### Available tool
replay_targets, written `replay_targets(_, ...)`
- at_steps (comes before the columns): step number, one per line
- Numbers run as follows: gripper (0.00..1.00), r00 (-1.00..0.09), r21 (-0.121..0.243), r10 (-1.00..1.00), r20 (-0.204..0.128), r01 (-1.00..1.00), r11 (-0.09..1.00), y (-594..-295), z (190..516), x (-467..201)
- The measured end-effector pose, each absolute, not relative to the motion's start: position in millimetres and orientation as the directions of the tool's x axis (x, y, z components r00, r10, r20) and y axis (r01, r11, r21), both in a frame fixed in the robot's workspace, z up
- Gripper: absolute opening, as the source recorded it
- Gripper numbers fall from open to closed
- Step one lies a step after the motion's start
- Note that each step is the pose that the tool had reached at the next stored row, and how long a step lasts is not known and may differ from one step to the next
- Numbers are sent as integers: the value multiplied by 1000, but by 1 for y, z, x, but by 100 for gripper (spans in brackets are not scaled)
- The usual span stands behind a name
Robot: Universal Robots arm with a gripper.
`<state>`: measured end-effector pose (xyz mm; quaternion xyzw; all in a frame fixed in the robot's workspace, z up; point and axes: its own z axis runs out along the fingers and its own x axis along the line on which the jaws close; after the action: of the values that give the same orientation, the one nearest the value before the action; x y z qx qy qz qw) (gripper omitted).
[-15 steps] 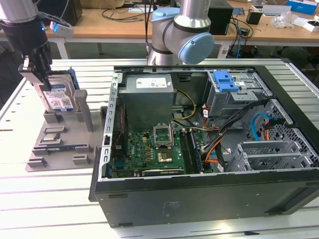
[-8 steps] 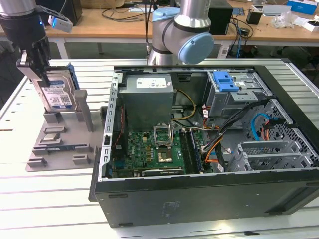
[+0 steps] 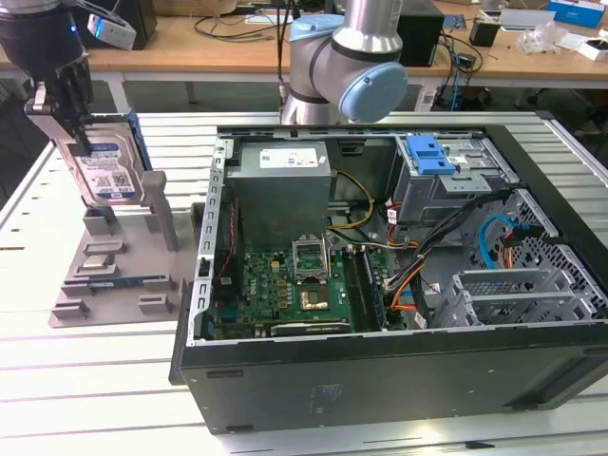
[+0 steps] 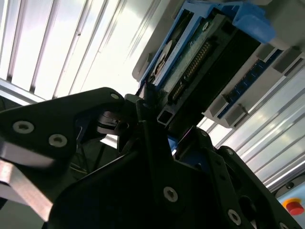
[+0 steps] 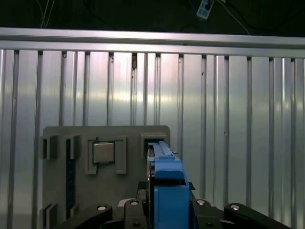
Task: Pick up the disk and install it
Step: 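Pick up the disk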
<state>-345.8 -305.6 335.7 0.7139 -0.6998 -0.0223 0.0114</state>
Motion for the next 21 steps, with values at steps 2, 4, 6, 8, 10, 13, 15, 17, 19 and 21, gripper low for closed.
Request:
replay_targets(2,37,20,47,-1000,-16,-999,-20,-305,339,-346)
replay_targets(4,37,20,47,-1000,-16,-999,-20,-304,345,-346)
replay_targets(6,37,20,47,-1000,-16,-999,-20,-304,350,-346)
replay_targets(8,37,20,47,-1000,-16,-999,-20,-303,354,-346)
replay_targets(10,37,20,47,-1000,-16,-999,-20,-303,358,-346)
replay_targets(13,37,20,48,-1000,-16,-999,-20,-302,363,-346)
replay_targets(15,37,20,47,-1000,-16,-999,-20,-302,367,-346)
replay_targets(17,37,20,47,-1000,-16,-999,-20,-301,371,-346)
replay_targets(19,37,20,47,-1000,-16,-999,-20,-301,376,-346)
replay_targets(21,37,20,47,-1000,-16,-999,-20,-300,380,-346)
